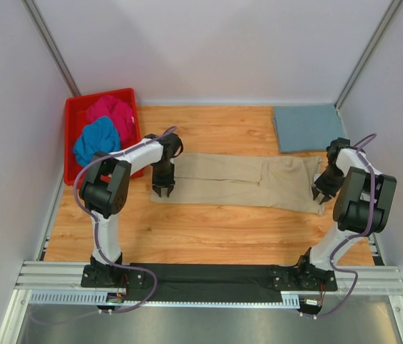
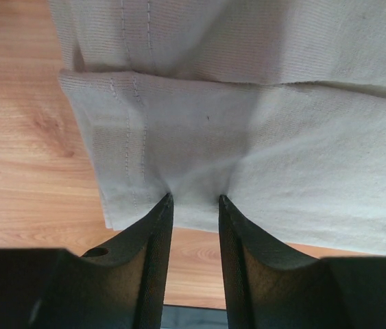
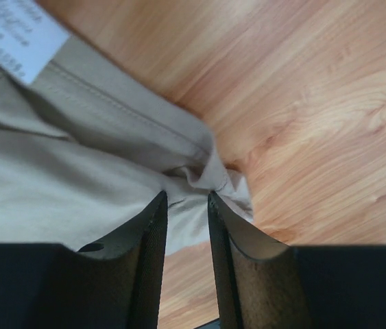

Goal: Fold and stack the t-shirts
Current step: Fold the tshirt

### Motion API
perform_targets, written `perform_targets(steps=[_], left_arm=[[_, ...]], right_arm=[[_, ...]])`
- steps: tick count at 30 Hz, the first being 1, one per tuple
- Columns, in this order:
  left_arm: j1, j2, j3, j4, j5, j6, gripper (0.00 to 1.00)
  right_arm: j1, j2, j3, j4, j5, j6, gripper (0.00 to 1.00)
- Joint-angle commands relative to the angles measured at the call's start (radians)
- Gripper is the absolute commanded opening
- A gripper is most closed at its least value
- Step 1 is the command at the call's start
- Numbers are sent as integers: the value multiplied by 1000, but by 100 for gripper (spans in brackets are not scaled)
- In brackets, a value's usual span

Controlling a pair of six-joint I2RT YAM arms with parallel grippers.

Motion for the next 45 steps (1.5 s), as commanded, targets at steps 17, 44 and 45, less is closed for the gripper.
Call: perform_targets(steps=[17, 44, 45], left_arm=[[-14, -220, -218, -73, 6, -29, 40], [18, -119, -231, 40, 17, 14, 39], [26, -118, -244, 49, 46, 2, 39]], right_arm=[[-38, 42, 108, 76, 160, -104, 33], [306, 71, 396, -228, 41, 326, 57], [306, 53, 392, -230, 48, 314, 57]])
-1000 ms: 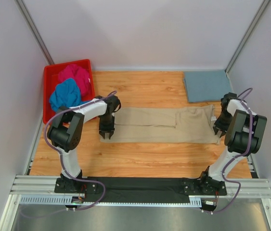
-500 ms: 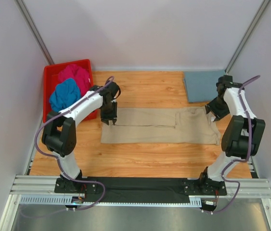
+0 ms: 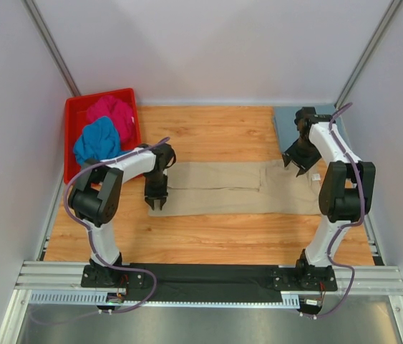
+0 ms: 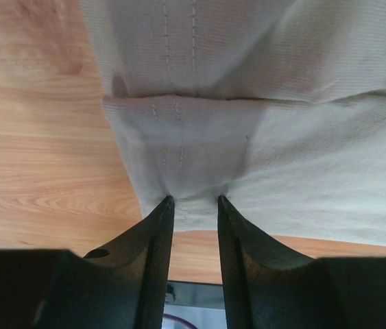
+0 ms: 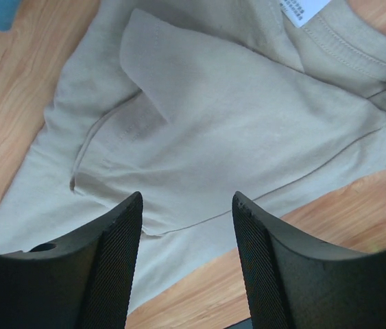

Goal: Fold and stack the t-shirts
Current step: Fold the tshirt

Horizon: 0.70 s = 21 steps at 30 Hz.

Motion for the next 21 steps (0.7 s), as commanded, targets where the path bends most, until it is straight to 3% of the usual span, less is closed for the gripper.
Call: perform_targets(steps=[1, 7, 14, 21], left_arm=[[27, 9, -65, 50, 34, -22, 38], [40, -56, -168, 25, 88, -68, 38], [66, -183, -324, -55, 100, -161, 38], [79, -368, -205, -176, 90, -226, 40]], right_arm=[[-4, -83, -10, -31, 28, -76, 57], [-8, -132, -31, -37, 70, -132, 58], [-7, -113, -126, 10, -4, 3, 60], [39, -54, -134, 88, -15, 97, 61]])
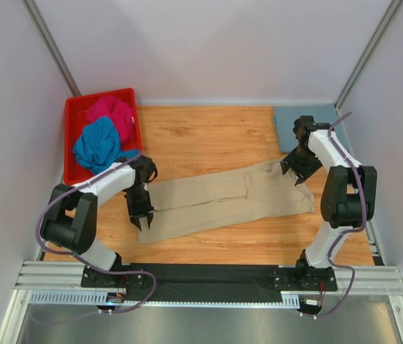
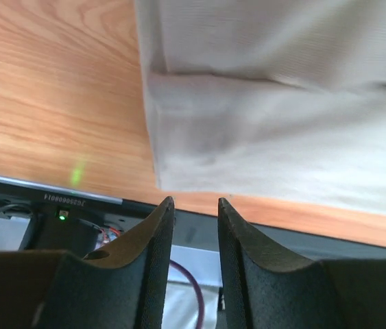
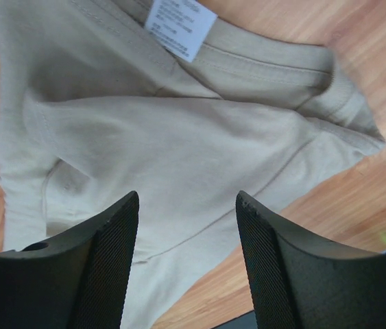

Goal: Fold and stack the t-shirts
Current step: Fold the tshirt

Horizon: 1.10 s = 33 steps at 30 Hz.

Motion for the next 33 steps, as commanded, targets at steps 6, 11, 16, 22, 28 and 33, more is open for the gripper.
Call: perform_targets(steps=[6, 11, 16, 22, 28, 33], left_arm=[[1, -9, 306, 84, 35, 35, 43], [7, 266, 473, 59, -2, 115, 41], [24, 358, 472, 75, -41, 145, 40], [70, 378, 386, 34, -80, 132, 38], [90, 291, 242, 34, -122, 115, 38], [101, 214, 168, 28, -139, 108, 38]], right_arm=[[65, 134, 0, 172, 21, 95, 61], [66, 158, 21, 172, 65, 86, 61], [65, 150, 14, 192, 75, 86, 61], [77, 144, -11, 298, 3, 44, 60], [146, 224, 92, 255, 6, -2, 62], [200, 241, 87, 310, -19, 7, 62]])
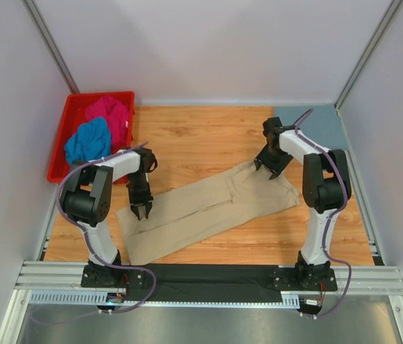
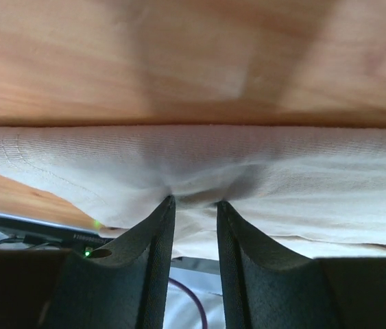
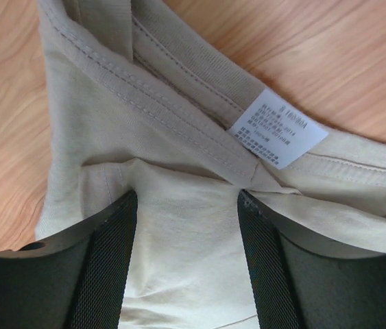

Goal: Fold and stack the t-shirts
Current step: Fold the tshirt

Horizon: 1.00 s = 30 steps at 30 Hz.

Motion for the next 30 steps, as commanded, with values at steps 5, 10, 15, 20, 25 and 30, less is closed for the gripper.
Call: perform_targets(steps=[5, 10, 15, 20, 25, 30], left_arm=[[12, -128, -24, -5, -15, 7, 38], [12, -200, 70, -97, -38, 2, 39], [12, -274, 104, -126, -44, -9, 40], [1, -319, 113, -153, -59, -9, 40], [-48, -388, 41, -99, -4, -25, 40], [-91, -409, -65, 62, 170, 8, 40]], right_arm=[[51, 26, 25, 76, -17, -42, 61], [64, 38, 39, 169, -103, -128, 61], [90, 139, 161, 139, -151, -178, 61], [94, 188, 248, 114, -156, -244, 61], [64, 149, 326, 62, -146, -306, 61], [31, 124, 353, 8, -150, -336, 61]])
